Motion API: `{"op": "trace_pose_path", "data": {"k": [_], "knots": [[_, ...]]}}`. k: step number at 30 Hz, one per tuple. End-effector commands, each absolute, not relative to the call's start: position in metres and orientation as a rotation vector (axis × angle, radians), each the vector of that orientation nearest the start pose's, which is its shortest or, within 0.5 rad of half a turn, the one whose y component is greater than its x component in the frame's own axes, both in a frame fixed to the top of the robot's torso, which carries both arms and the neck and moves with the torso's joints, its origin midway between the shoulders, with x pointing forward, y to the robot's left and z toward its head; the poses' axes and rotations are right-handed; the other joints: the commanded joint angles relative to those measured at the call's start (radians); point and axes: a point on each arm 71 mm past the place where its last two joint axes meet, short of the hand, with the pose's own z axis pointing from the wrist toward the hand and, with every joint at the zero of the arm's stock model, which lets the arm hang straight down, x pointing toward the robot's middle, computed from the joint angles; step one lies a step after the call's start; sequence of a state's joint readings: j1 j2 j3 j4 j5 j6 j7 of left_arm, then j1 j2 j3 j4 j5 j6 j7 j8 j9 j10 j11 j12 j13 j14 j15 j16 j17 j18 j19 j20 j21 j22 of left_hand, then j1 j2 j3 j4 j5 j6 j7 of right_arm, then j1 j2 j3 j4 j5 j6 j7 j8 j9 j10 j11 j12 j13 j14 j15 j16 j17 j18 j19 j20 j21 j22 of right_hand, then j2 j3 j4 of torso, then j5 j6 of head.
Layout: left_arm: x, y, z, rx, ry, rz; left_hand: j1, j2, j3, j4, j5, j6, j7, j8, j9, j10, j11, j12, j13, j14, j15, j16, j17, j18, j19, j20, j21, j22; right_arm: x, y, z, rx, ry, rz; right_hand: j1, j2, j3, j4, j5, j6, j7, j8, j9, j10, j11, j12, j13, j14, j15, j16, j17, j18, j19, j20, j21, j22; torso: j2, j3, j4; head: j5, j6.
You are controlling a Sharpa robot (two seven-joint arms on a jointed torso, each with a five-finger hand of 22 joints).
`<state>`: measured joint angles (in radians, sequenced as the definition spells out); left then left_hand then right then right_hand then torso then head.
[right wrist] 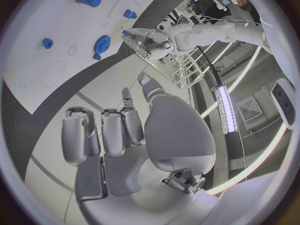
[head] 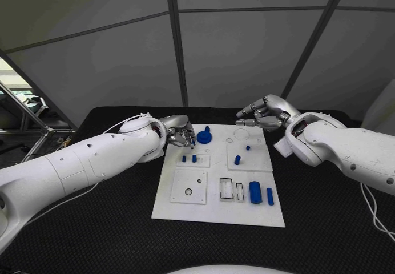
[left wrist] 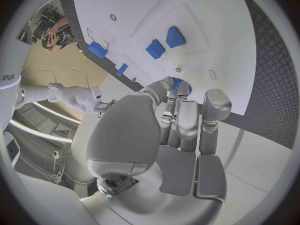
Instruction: Assemble the parts on the task board
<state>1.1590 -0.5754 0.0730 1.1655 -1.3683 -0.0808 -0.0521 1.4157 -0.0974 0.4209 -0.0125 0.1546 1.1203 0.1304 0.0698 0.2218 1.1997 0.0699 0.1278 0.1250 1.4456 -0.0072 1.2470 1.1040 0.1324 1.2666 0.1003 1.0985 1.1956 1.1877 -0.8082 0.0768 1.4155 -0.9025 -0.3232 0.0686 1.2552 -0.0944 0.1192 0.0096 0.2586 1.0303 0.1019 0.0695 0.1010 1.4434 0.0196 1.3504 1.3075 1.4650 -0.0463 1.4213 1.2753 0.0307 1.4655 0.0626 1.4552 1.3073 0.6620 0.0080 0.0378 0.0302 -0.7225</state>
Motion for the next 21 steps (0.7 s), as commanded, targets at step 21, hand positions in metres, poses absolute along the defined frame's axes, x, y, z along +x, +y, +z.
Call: {"op": "trace_pose_path", "data": {"k": [21], "knots": [[0.5451, 0.1622, -0.2152, 0.091, 1.939, -0.639, -0.013, -0.004, 0.01, 0.002, -0.014, 0.005, 0.002, 0.003, -0.001, 0.007, -0.001, -0.008, -0.004, 0.004, -0.002, -0.001, -0.009, -0.012, 0.001, -0.001, -0.004, -0.006, 0.5178, -0.2158, -0.1526, 0.353, 1.598, 1.013, -0.001, 0.008, 0.003, -0.005, 0.007, -0.002, 0.003, -0.004, 0.002, -0.001, 0.001, 0.003, 0.027, 0.045, -0.007, -0.003, 0.001, 0.014, 0.008, -0.005, -0.001, 0.056, -0.001, 0.0, 0.0001, 0.001, -0.001]]}}
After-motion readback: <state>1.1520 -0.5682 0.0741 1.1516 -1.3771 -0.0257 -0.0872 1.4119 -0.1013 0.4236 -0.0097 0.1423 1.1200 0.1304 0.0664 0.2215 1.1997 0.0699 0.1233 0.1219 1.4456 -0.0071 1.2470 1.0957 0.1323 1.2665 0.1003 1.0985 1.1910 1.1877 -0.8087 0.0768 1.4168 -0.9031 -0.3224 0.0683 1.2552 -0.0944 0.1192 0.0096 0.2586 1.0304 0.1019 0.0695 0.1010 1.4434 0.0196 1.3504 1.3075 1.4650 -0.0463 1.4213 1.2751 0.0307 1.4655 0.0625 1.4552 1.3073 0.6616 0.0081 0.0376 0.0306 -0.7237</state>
